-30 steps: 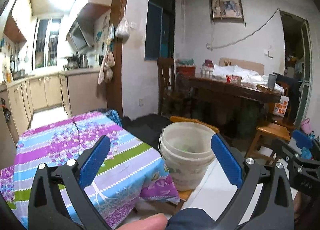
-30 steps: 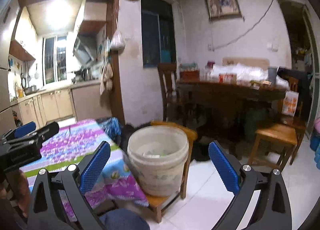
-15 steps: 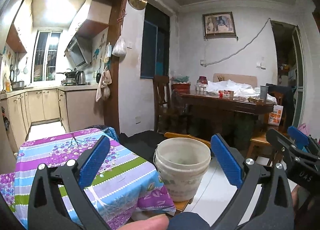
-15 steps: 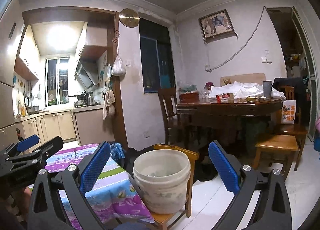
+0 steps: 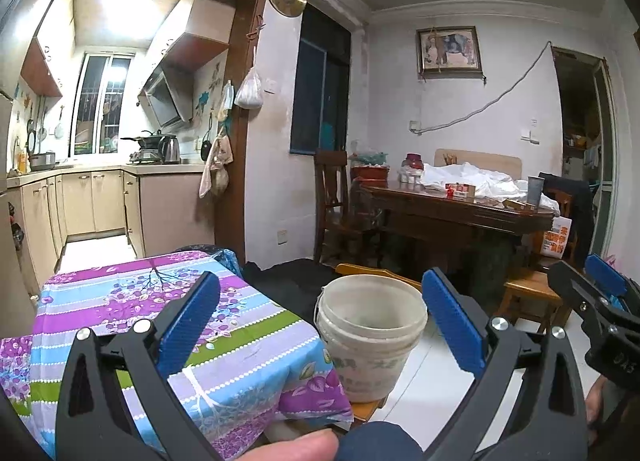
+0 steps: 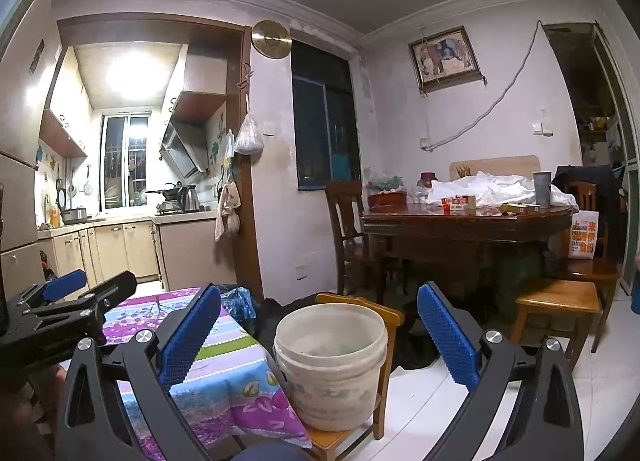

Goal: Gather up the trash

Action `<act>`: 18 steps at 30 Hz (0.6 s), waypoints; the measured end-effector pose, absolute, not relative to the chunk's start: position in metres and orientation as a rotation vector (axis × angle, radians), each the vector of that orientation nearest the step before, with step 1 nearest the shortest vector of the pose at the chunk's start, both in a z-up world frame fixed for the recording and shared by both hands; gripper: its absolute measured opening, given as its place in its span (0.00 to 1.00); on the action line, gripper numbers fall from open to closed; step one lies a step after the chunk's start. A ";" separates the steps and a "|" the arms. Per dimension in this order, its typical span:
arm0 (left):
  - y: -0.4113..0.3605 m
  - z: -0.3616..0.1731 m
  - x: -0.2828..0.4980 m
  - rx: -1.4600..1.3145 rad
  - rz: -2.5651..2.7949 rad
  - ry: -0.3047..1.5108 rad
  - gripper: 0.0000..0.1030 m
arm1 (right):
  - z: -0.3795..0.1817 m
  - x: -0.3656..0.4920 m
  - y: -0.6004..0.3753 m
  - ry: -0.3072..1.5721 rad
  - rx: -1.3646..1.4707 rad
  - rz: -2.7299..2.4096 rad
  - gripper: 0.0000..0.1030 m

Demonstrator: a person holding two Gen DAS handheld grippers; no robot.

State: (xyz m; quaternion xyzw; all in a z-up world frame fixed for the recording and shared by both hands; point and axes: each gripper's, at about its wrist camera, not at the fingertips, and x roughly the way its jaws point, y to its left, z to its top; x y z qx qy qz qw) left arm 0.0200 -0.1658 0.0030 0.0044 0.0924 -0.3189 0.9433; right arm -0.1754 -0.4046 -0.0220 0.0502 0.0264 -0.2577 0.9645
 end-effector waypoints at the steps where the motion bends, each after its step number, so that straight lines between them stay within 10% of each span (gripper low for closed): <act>1: -0.165 0.003 0.020 0.008 -0.645 0.187 0.95 | -0.021 -0.174 -0.404 0.056 0.099 -0.525 0.95; 18: -0.153 0.012 0.019 0.003 -0.637 0.181 0.95 | -0.027 -0.166 -0.412 0.088 0.092 -0.532 0.95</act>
